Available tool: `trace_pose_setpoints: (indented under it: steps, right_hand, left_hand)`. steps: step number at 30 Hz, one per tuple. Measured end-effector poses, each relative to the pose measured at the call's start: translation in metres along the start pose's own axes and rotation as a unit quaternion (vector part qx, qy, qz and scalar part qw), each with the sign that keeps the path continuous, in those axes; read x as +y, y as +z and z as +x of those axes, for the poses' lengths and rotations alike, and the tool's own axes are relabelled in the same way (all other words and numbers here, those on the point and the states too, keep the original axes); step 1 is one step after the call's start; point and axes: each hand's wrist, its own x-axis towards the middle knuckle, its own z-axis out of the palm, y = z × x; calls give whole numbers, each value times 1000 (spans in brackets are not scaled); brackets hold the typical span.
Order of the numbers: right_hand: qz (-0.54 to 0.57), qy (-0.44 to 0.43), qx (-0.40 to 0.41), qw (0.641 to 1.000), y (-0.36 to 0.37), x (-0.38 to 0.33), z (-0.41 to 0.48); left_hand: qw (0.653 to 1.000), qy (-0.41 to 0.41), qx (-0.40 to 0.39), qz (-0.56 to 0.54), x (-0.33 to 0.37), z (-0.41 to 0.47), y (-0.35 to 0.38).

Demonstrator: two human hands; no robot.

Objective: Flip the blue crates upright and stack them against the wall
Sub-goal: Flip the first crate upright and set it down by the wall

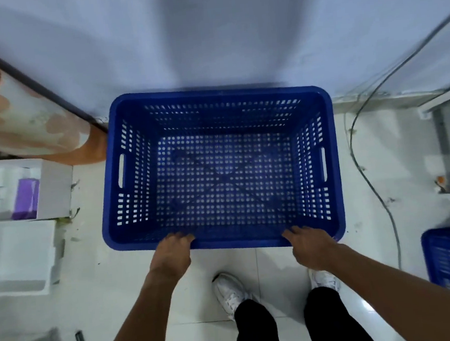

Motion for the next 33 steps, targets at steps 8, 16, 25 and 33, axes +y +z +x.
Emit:
trace_pose_setpoints:
  steps: [8, 16, 25, 33]
  right_hand:
    - [-106, -41, 55, 992, 13, 21, -6]
    - [-130, -43, 78, 988, 13, 53, -12]
    - [-132, -34, 27, 990, -8, 73, -17]
    - [29, 19, 39, 999, -44, 75, -77]
  left_hand:
    - [994, 54, -41, 83, 6, 8, 1]
    - [994, 58, -16, 86, 37, 11, 7]
    - [998, 49, -29, 31, 56, 10, 1]
    - [995, -2, -22, -99, 88, -27, -76]
